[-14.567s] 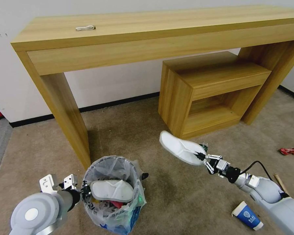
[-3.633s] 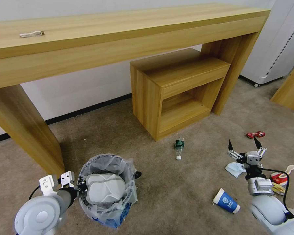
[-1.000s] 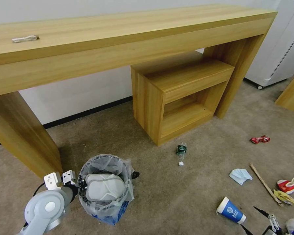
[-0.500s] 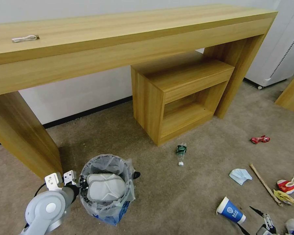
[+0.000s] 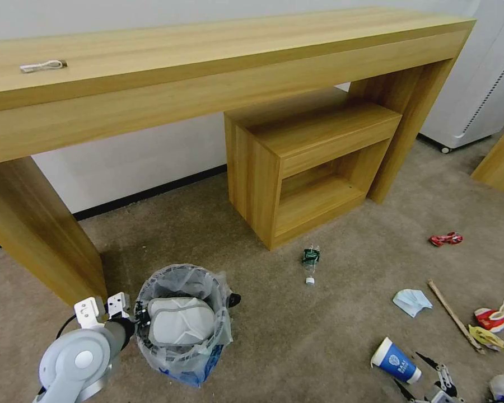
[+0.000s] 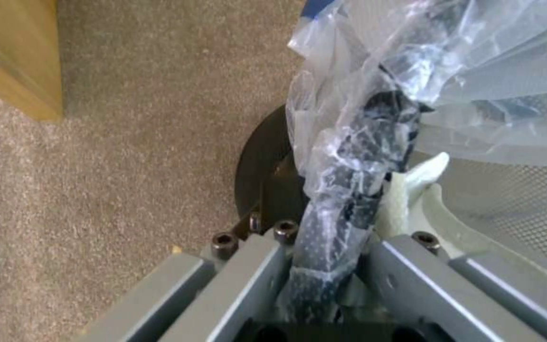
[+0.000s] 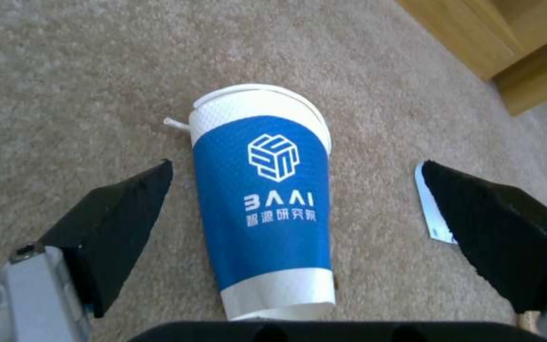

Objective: Pick up the trash bin and place the garbage on the floor into it.

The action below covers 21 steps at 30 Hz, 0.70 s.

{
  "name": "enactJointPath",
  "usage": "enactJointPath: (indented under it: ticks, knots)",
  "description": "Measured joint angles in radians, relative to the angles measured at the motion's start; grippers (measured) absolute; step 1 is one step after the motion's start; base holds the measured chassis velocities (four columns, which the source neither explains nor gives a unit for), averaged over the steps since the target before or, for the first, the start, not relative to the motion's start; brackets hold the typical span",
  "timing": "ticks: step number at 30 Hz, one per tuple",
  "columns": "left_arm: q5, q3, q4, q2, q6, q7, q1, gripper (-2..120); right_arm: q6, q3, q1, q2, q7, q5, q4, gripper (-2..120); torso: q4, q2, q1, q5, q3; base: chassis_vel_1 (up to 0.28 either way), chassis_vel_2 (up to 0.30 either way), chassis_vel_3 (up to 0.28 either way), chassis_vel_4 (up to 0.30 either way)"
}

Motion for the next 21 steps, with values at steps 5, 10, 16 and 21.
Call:
enactJointPath:
  ticks: [5,10,16,21]
  knots:
    - [0.000,0.001,-0.005,-0.003,0.000,-0.003,0.001,0,0.000,-0.011,0.012,0.013,-0.002,0.002,-0.007,100,0.0001,0.000,0.000,0.0001,0.000,0.000,0.000,0.000,0.000]
    - [0.000,0.001,-0.009,-0.004,0.000,-0.003,0.004,0,0.001,-0.015,0.011,0.013,-0.005,0.009,-0.016,100,0.0000,0.000,0.000,0.0000,0.000,0.000,0.000,0.000,0.000]
    - [0.001,0.001,-0.012,-0.006,-0.001,-0.003,0.006,0,0.001,-0.024,0.025,0.020,-0.006,0.014,-0.034,100,0.0001,0.000,0.000,0.0000,0.000,0.000,0.000,0.000,0.000]
    - [0.002,0.000,-0.013,-0.006,-0.001,-0.003,0.008,0,0.001,-0.027,0.029,0.024,-0.007,0.015,-0.042,100,0.0001,0.000,0.000,0.0000,0.000,0.000,0.000,0.000,0.000]
